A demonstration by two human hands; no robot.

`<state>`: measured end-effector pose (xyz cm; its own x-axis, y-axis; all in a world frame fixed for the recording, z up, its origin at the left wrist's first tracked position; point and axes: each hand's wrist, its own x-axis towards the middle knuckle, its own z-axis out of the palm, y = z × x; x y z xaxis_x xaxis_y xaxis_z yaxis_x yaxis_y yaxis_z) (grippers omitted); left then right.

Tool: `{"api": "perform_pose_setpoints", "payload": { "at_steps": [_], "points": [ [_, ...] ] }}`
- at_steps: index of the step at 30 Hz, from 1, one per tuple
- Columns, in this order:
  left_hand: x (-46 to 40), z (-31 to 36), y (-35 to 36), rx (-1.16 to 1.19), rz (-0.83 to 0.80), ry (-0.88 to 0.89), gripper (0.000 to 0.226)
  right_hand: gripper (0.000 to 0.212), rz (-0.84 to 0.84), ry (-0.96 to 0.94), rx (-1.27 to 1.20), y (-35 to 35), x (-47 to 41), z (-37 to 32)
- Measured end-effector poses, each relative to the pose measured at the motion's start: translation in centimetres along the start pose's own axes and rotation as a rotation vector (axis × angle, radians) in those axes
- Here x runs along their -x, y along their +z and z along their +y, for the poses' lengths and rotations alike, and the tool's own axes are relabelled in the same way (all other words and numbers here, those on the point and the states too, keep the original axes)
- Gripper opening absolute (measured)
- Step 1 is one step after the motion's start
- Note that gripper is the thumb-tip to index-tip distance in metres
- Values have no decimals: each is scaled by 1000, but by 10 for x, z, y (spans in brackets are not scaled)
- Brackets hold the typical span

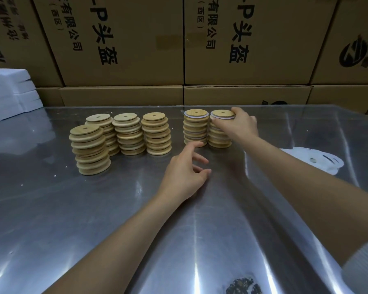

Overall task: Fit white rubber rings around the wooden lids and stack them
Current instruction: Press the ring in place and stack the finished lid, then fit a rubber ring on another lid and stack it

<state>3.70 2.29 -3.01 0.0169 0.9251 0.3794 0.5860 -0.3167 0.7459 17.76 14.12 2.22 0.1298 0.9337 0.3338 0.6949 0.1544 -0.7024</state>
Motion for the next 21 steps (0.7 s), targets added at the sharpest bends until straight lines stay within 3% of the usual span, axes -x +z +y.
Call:
{"api": "perform_pose_setpoints", "payload": {
  "at_steps": [4, 7, 11, 15, 18, 21],
  "points": [
    [0, -1, 0, 1, 14, 5, 60, 87, 37, 1, -58, 0, 9, 5],
    [1, -1, -2, -47, 27, 33, 59, 82, 79, -1, -127, 0, 23, 15],
    [2, 1, -12, -244, 90, 121, 54, 72, 33, -51, -50, -5, 54, 31],
    [0, 3, -34, -540, 268, 210, 55, 67, -34, -59, 127, -19, 80, 45],
    [-3, 1, -57, -797, 362, 68, 73, 66, -91, -14, 283, -31, 94, 52],
    [-1, -7, -85, -891, 458, -158, 85, 65, -103, -2, 437, -39, 105, 58]
  ]
}}
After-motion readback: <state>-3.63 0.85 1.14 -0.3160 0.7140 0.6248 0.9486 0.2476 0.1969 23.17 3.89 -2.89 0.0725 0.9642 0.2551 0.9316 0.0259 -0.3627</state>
